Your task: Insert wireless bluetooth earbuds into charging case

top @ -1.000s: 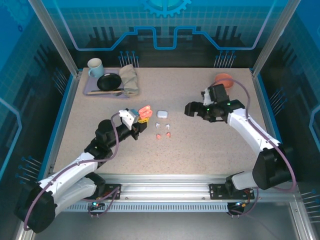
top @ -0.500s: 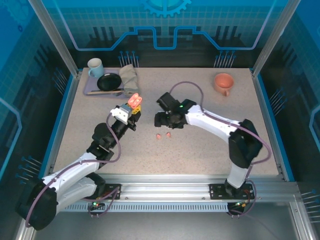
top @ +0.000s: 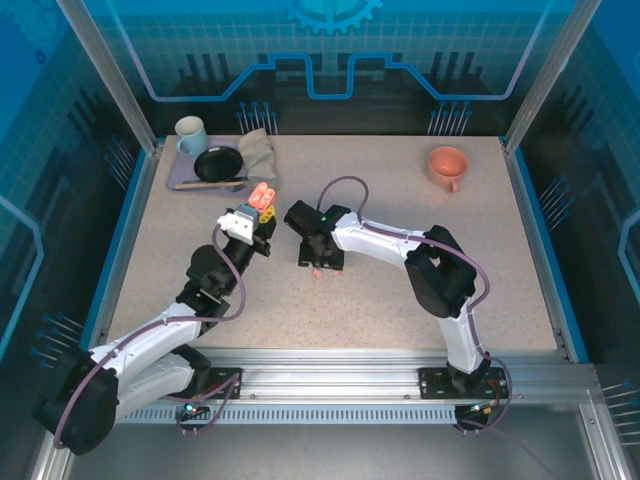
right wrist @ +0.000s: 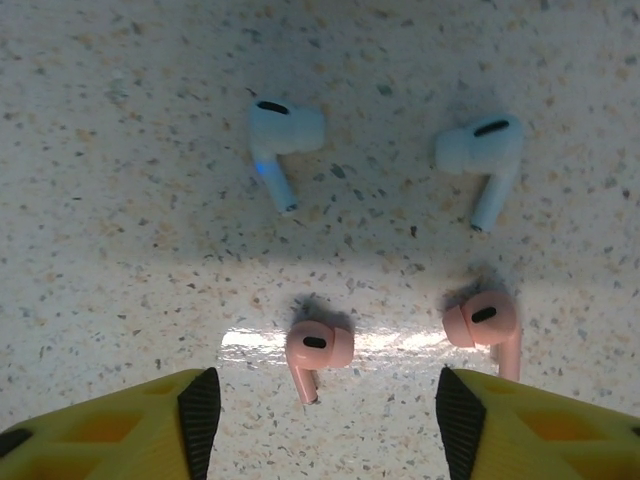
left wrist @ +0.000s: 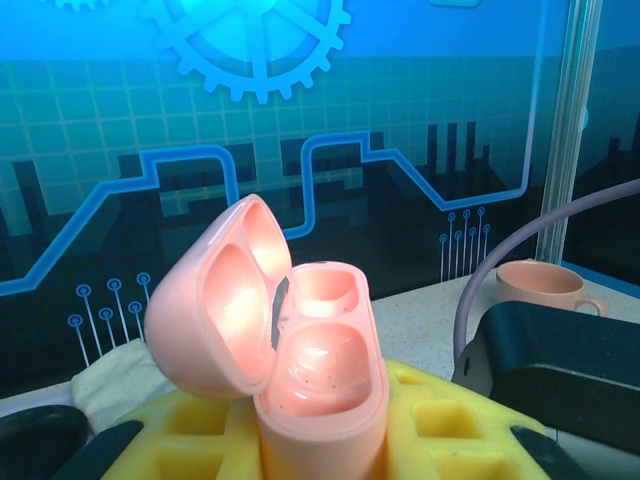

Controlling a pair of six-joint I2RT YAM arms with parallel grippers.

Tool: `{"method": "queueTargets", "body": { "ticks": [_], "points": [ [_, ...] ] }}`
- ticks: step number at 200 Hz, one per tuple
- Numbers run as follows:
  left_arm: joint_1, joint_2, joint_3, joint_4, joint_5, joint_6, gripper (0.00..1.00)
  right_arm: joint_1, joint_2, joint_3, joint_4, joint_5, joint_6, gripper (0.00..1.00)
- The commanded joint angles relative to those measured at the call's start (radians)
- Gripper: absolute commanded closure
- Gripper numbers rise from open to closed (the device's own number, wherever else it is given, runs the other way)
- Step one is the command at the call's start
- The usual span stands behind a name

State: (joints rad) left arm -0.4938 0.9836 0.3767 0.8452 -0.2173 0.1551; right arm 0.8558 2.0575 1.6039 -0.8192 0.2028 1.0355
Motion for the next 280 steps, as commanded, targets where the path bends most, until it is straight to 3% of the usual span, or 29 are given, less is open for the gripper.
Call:
{"method": "queueTargets", "body": {
  "ticks": [1,68,192,280],
  "points": [
    [0.005,-0.007,-0.012,0.053,-0.024,-0.028,1.0,0.031,0.031,0.05,-0.043,0.012,0.12,0.42],
    [0.006,-0.001,-0.016,0.069,-0.023,-0.041,1.0,0.039,0.104,0.106,-0.095,0.004,0.3,0.48],
    [0.006,-0.002,-0.027,0.081,-0.01,-0.058,1.0,0.037,0.189,0.171,-0.152,0.026,0.315,0.5],
    [0.005,0.003,-0.027,0.081,0.001,-0.059,1.0,0.023,0.215,0.179,-0.147,0.029,0.287,0.56]
  ]
}}
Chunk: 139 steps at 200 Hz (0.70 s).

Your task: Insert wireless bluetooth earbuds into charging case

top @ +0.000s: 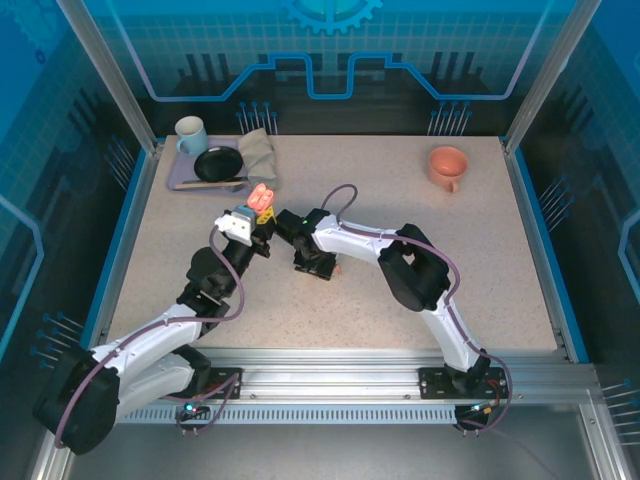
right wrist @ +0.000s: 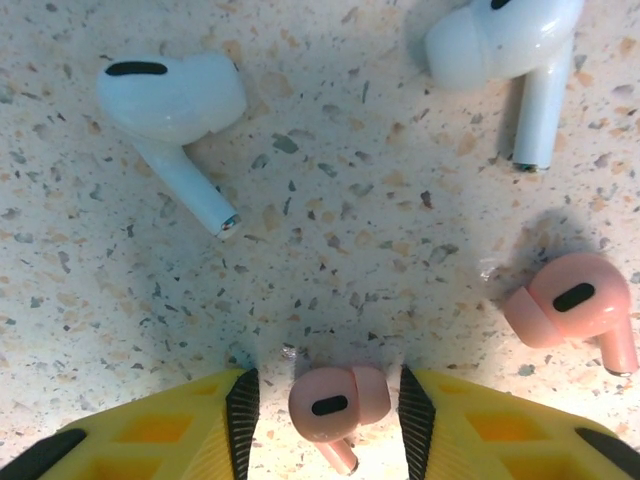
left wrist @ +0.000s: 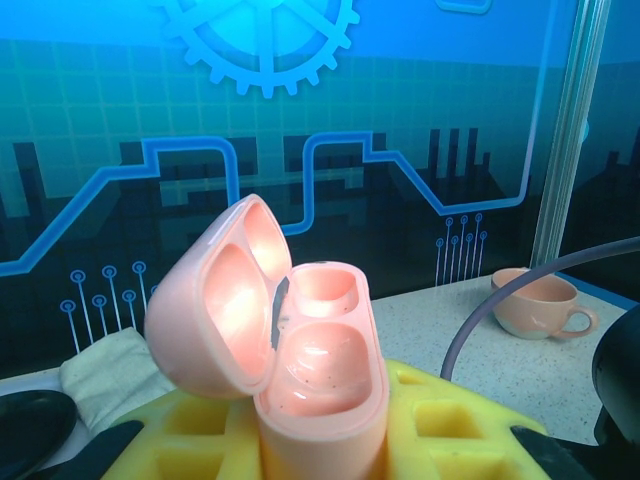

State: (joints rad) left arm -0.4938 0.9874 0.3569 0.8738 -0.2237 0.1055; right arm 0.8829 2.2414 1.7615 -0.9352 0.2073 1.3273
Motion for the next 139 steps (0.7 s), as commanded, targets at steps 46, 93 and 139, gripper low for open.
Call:
{"method": "queueTargets", "body": {
  "ticks": [46,93,139],
  "points": [
    [0.006,0.0,-0.006,0.05,0.015,-0.01,1.0,-0.01,0.037,0.013,-0.027,0.04,-0.019,0.56],
    [0.005,0.005,-0.003,0.048,0.023,-0.012,1.0,-0.015,0.045,0.015,-0.027,0.055,-0.05,0.56],
    [0.005,0.015,-0.001,0.051,0.028,-0.015,1.0,-0.019,0.05,0.01,-0.034,0.064,-0.049,0.57]
  ]
}}
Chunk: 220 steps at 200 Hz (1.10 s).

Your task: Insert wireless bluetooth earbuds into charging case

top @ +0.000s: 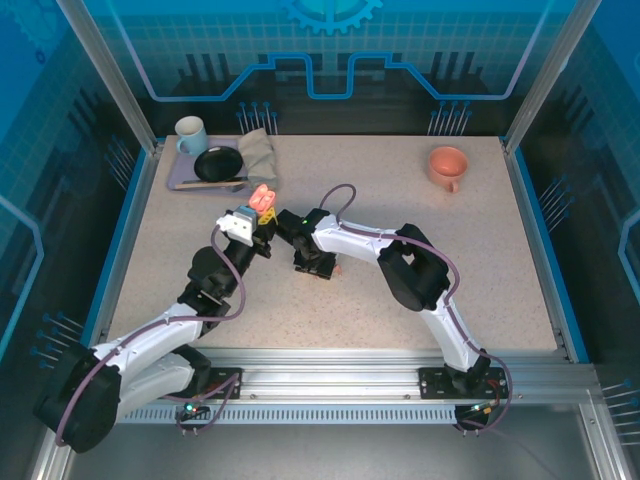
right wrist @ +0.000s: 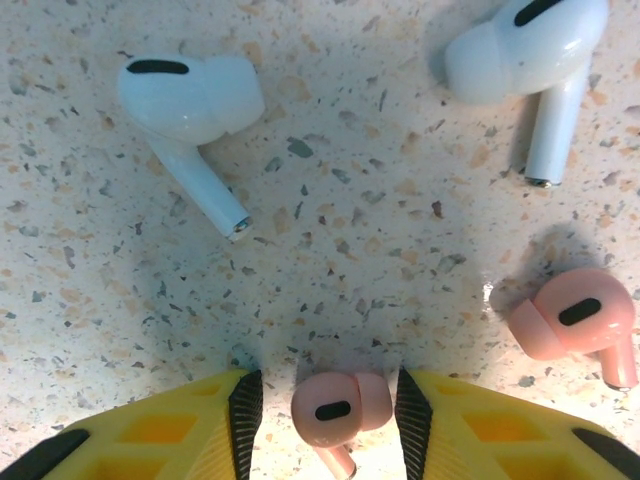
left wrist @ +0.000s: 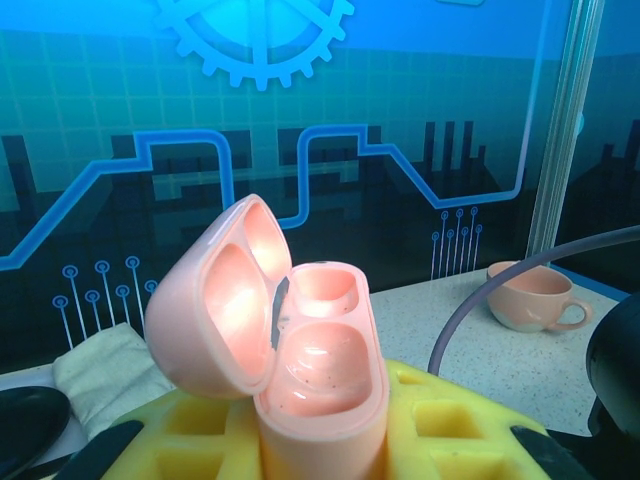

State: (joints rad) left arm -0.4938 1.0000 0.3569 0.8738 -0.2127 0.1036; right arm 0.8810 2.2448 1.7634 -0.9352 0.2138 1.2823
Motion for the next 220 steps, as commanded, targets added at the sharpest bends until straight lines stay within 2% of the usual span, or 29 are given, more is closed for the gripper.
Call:
{"method": "queueTargets", "body": {
  "ticks": [1,148,220],
  "points": [
    [0.006,0.002,-0.001,0.051,0.017,-0.014,1.0,-0.017,0.047,0.009,-0.034,0.057,-0.004,0.58],
    [0.005,0.008,0.011,0.036,0.047,-0.019,1.0,-0.021,-0.006,-0.06,0.024,0.054,-0.045,0.71],
    [0.004,0.003,0.024,0.017,0.048,-0.028,1.0,-0.017,-0.061,-0.088,0.045,0.058,-0.08,0.73]
  ]
}}
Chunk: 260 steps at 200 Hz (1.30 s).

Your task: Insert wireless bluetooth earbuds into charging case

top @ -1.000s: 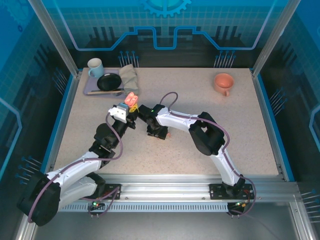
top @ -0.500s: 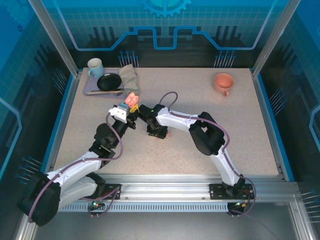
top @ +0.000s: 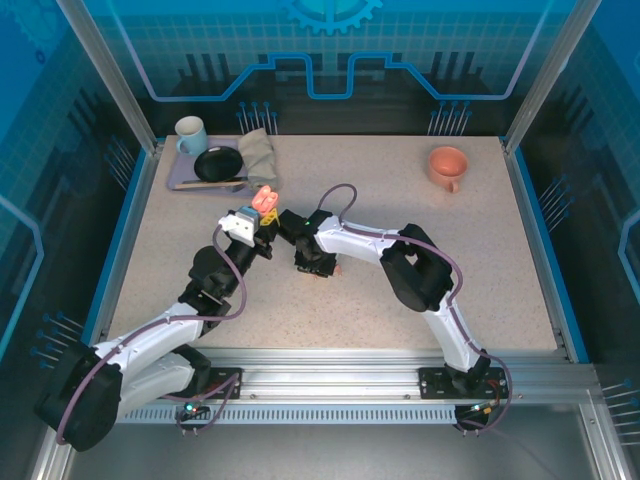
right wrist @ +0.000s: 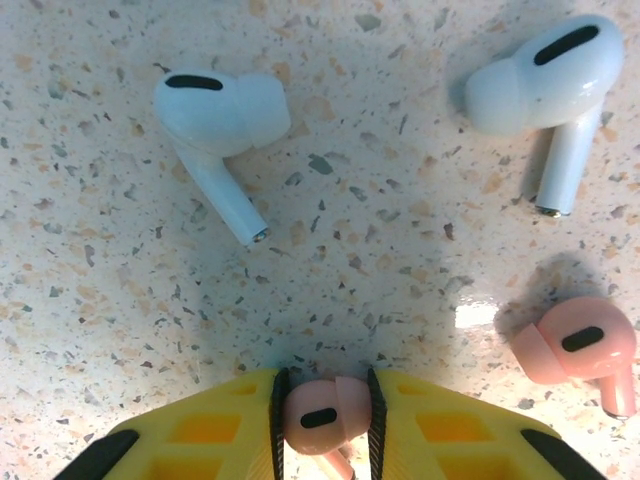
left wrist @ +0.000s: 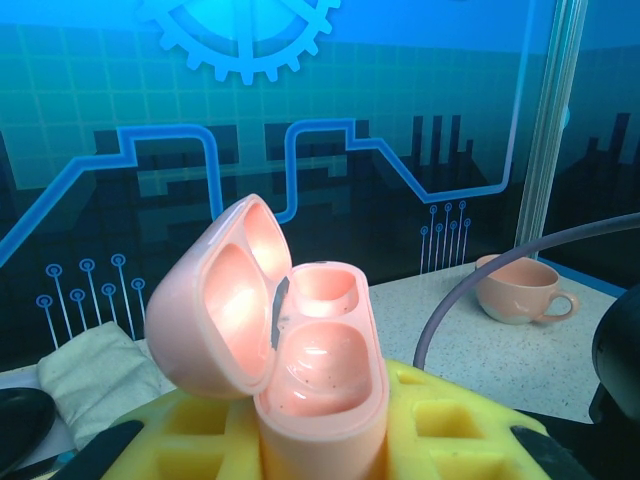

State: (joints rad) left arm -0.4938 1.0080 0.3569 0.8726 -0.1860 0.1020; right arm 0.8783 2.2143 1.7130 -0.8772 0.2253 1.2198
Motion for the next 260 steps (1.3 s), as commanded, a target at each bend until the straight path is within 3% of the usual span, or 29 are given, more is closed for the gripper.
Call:
{"method": "queueTargets", "body": {
  "ticks": [1,87,139,207,260],
  "points": [
    [0.004,-0.005,0.024,0.017,0.021,-0.027,1.0,-0.016,-0.032,-0.039,-0.012,0.046,-0.017,0.73],
    [0.007,-0.026,0.07,-0.037,0.026,-0.016,1.0,-0.044,-0.242,-0.181,0.071,0.077,-0.046,0.73],
    [0.007,-0.027,0.098,-0.074,0.121,0.0,1.0,-0.094,-0.446,-0.261,0.114,0.124,-0.14,0.73],
    [0.006,0.008,0.136,-0.083,0.199,-0.024,1.0,-0.139,-0.64,-0.177,0.155,0.158,-0.293,0.71],
    [0.004,0.066,0.18,-0.082,0.21,-0.022,1.0,-0.131,-0.689,-0.094,0.271,0.112,-0.347,0.7]
  ]
}}
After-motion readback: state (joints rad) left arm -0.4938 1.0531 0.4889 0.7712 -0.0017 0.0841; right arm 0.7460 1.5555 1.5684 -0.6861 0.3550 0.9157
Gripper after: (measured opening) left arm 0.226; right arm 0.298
